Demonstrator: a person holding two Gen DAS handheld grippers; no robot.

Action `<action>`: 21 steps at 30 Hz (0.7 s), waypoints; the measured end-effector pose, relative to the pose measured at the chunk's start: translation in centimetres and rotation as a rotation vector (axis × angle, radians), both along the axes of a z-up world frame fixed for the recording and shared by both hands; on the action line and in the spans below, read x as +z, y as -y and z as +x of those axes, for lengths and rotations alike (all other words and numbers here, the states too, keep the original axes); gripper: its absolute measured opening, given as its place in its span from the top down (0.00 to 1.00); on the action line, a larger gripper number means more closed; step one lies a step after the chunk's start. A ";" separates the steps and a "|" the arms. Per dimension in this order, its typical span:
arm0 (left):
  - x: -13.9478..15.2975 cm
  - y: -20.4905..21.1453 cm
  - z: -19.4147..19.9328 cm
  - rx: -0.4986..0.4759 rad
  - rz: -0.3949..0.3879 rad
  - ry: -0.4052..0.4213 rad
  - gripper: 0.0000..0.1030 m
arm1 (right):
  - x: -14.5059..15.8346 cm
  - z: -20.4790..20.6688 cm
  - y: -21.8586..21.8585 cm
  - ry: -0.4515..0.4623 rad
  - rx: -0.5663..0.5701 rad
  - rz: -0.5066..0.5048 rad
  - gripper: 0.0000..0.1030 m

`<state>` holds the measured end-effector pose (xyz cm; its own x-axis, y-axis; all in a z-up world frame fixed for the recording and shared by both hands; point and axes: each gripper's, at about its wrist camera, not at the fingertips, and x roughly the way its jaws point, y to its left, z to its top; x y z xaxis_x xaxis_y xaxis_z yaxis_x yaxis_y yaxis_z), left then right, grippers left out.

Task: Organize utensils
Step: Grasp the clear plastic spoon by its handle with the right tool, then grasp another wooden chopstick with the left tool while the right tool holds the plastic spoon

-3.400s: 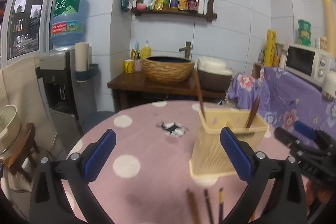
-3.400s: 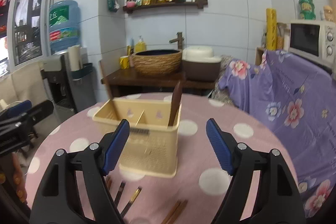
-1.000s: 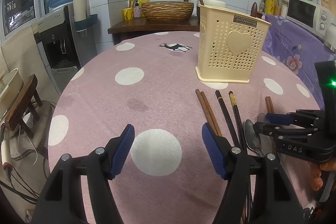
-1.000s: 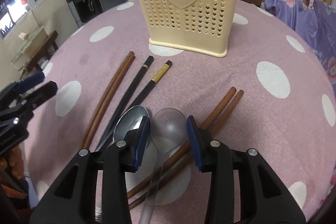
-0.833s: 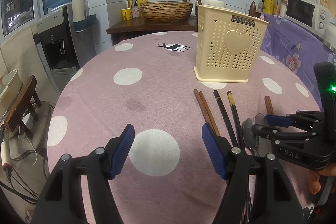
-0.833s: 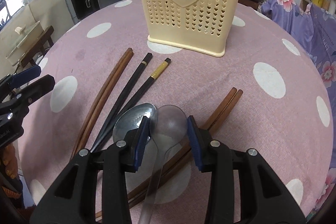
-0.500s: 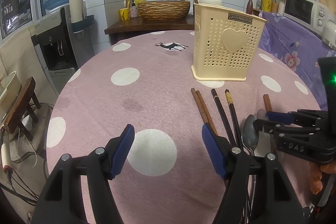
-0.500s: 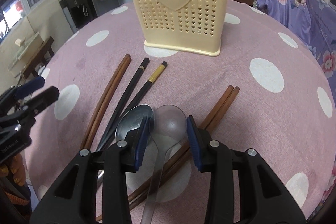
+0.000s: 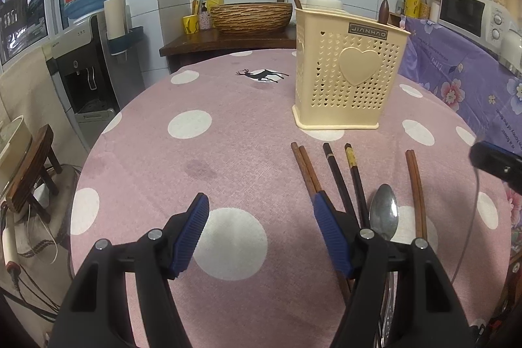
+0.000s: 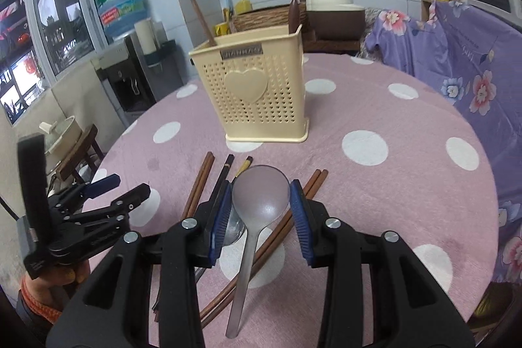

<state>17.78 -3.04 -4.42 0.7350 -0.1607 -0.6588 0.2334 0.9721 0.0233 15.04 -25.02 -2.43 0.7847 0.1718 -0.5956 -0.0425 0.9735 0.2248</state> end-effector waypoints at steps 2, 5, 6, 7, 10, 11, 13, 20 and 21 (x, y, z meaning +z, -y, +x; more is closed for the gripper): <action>0.0 0.1 0.1 -0.001 -0.001 -0.002 0.35 | 0.5 -1.0 0.3 0.027 -0.022 -0.010 0.64; -0.2 0.4 0.7 -0.007 -0.010 -0.023 0.39 | 0.7 -1.8 0.6 0.045 -0.047 -0.016 0.64; -0.3 0.6 1.0 -0.012 -0.015 -0.030 0.42 | 0.8 -2.1 0.7 0.050 -0.051 -0.013 0.64; -0.3 0.8 1.3 -0.020 -0.020 -0.043 0.48 | 0.9 -2.3 0.8 0.056 -0.056 -0.013 0.64; -0.9 1.7 2.5 -0.047 -0.049 -0.105 0.55 | 1.0 -2.8 0.8 0.073 -0.064 -0.028 0.64; -1.2 2.1 2.7 -0.052 -0.055 -0.122 0.55 | 1.1 -2.9 0.8 0.078 -0.064 -0.028 0.64; -1.7 3.0 3.1 -0.065 -0.050 -0.145 0.56 | 1.1 -3.1 0.7 0.084 -0.061 -0.027 0.64; -3.0 3.4 3.2 -0.011 -0.022 -0.181 0.65 | 1.1 -3.5 0.7 0.086 -0.052 -0.016 0.64; -3.1 3.5 3.3 -0.013 -0.020 -0.186 0.65 | 1.1 -3.6 0.6 0.089 -0.051 -0.017 0.64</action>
